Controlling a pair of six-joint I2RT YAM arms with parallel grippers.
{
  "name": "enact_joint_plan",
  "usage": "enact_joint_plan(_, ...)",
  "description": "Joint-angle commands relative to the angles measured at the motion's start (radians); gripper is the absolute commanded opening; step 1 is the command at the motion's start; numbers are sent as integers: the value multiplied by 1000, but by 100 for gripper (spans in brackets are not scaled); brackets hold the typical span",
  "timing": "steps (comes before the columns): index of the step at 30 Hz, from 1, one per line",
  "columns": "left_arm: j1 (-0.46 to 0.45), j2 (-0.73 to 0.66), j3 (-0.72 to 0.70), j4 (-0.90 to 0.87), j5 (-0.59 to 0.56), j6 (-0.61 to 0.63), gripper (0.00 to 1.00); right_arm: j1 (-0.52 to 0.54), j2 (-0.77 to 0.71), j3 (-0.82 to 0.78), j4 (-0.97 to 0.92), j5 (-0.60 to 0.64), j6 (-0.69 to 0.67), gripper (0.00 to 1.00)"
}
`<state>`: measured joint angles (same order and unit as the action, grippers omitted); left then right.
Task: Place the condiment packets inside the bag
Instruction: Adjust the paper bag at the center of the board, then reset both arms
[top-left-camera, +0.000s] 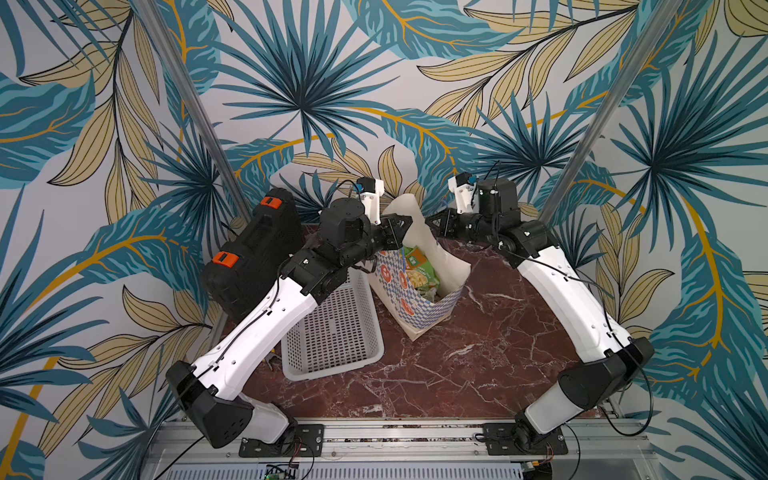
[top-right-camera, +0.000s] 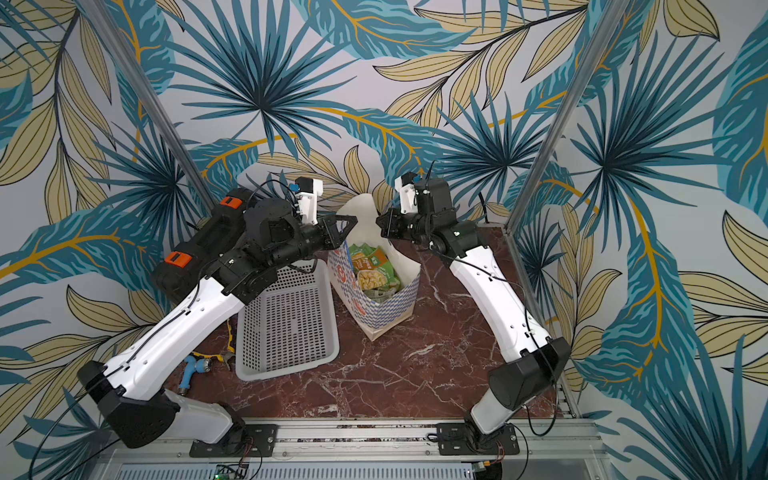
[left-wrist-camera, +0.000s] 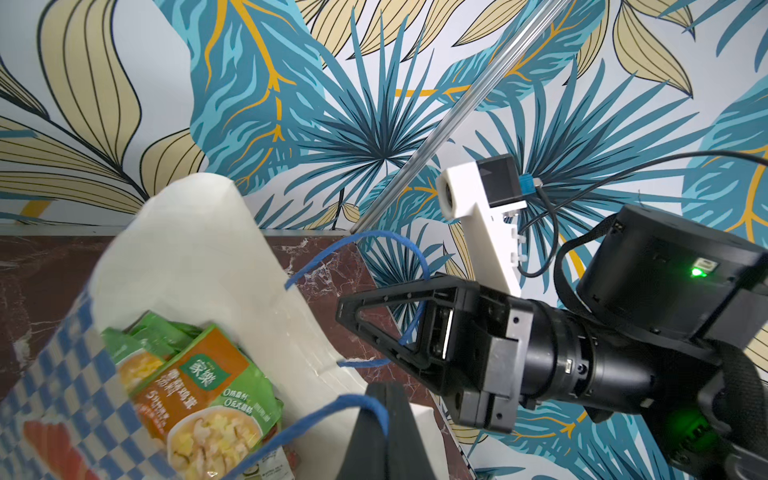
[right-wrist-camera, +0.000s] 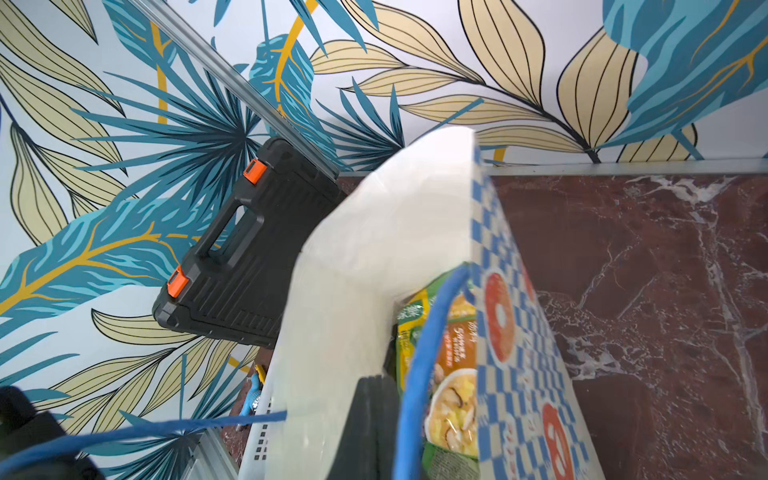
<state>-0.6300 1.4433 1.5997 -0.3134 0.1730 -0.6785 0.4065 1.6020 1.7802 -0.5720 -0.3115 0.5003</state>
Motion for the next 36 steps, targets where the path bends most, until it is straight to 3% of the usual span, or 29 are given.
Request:
enact_joint_plan(1,30,29,-49,121,20,16,4,8,-70,-122,150,-48,62,0)
enact_joint_plan(5,40,58,-95,157,39,1,7,12,-80,-170,158,-51,67,2)
enact_joint_plan(7,41,60,-96,160,47,-4,15,13,-76,-151,137,-55,56,8)
enact_joint_plan(9,41,53,-87,155,52,-5,31,13,-74,-122,111,-55,42,20)
enact_joint_plan(12,41,32,-61,119,39,13,46,13,-81,-78,55,-43,7,30)
enact_joint_plan(14,41,7,-45,83,28,30,63,12,-97,-46,-5,0,-29,41)
enact_joint_plan(18,38,-80,-47,-8,-32,71,99,11,-157,-16,-105,131,-100,74)
enact_joint_plan(22,35,-192,-83,-105,-149,118,100,11,-267,-67,-145,263,-150,99)
enact_joint_plan(30,35,-417,-224,-184,-313,159,100,10,-521,-293,-124,489,-212,99)
enact_joint_plan(36,34,-512,-319,-293,-438,165,100,10,-640,-440,-126,644,-238,99)
